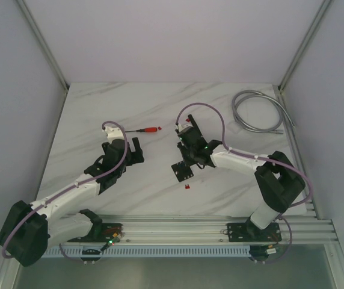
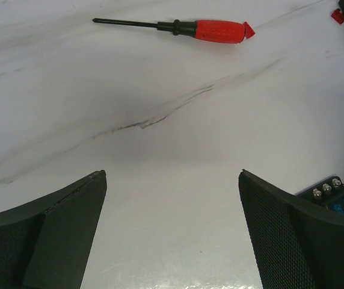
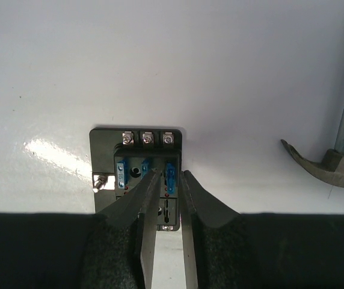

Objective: Snap on the fuse box
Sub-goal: Install the fuse at the fuse box base.

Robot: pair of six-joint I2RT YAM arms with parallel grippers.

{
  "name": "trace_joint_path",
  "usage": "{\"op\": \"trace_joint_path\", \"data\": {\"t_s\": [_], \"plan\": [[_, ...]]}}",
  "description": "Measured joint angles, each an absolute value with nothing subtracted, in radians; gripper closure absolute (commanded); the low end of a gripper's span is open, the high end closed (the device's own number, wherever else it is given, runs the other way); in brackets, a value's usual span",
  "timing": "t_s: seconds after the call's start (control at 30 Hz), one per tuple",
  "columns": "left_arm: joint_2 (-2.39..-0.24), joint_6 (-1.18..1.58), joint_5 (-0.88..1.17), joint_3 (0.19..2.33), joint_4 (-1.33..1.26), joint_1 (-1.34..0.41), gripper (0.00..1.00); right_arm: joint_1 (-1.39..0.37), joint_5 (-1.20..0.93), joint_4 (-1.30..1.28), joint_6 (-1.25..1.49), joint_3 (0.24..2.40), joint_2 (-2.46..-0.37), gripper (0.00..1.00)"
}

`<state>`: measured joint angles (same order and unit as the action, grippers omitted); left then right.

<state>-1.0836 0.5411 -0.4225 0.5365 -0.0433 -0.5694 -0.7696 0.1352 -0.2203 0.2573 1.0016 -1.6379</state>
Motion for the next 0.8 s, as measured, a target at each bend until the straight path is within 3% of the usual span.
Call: {"op": "trace_joint_path", "data": {"t_s": [0.8], "plan": [[-1.084,0.541,-0.422,0.537,-0.043,-0.569,0.00,-0.788,0.136,-0.241,0.266,1.016,-1.657,0.83]]}}
